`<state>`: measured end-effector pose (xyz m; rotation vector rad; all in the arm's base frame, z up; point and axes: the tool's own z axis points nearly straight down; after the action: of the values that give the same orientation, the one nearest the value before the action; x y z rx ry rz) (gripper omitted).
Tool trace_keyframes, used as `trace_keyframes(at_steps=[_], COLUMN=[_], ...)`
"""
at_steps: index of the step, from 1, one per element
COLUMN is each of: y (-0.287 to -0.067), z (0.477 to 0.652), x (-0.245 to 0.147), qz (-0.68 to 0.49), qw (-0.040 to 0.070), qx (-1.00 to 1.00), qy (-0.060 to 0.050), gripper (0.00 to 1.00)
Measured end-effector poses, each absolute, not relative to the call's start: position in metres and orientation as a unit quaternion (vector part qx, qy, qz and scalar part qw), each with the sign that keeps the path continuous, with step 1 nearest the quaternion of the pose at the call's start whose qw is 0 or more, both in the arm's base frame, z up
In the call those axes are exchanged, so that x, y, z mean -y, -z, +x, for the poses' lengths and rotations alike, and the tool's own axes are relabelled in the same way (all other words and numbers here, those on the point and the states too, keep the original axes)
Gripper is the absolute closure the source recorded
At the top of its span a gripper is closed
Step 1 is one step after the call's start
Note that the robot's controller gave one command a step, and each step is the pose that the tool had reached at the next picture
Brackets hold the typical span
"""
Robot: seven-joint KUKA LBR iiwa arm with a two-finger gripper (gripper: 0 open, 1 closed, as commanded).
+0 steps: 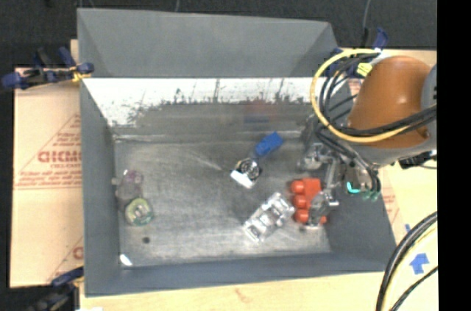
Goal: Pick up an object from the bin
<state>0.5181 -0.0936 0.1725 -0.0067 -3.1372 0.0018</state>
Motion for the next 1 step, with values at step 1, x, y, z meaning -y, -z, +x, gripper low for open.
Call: trace_keyframes(at_steps=[1], y=[-0.0738], z=[0.5484], x=[0.1506], qz=[0.134], qw=[-0.003], qx=[0.991], qy=[0.0], gripper=[0.0])
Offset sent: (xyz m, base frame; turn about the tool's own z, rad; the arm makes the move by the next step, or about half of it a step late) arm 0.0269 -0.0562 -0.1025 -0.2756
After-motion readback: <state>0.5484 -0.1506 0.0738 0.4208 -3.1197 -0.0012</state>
